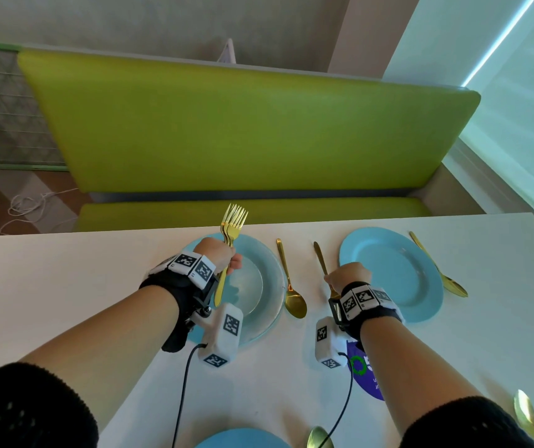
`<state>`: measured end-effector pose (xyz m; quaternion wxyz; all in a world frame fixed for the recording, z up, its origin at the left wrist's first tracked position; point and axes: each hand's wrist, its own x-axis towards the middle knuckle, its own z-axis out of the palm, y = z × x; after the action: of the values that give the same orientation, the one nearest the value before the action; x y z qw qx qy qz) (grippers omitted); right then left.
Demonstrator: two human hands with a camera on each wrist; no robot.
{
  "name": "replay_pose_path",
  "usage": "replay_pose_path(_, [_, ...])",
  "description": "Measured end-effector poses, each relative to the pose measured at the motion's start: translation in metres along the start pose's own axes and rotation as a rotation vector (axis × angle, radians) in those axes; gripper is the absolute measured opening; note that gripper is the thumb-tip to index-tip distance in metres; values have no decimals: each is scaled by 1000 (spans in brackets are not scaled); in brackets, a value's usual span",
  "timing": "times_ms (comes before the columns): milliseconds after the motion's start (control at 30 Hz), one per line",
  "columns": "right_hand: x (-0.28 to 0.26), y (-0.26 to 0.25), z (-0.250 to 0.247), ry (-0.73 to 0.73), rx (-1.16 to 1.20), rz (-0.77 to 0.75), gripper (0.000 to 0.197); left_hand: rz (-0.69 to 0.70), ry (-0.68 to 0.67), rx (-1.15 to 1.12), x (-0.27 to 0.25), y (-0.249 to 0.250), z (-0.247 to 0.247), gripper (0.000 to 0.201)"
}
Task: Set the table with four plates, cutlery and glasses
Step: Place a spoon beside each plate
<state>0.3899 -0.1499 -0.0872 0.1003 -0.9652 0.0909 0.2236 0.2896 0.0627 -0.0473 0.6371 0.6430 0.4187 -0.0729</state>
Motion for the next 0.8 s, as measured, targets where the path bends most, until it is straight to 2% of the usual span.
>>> replay_pose_path(100, [1, 0, 4, 14, 51, 17, 17, 15, 19, -2, 4, -2, 3, 29])
replay_pose_path(233, [3, 0, 6, 57, 88, 1, 14, 21, 8, -15, 7, -4, 3, 25])
replay_pose_path(300, [3, 0, 5, 80, 134, 15, 17, 25, 8, -18, 10, -5, 2, 26])
replay_pose_path(467, [2, 1, 0, 114, 244, 67, 31, 26, 40, -10, 12, -8, 1, 6])
replay_pose_path(633, [2, 4, -5, 95, 293, 72, 33, 29, 31, -17, 14, -10, 0, 7])
replay_pose_path(800, [3, 7, -8, 89, 315, 84, 37, 22, 32, -32, 15, -10, 0, 16])
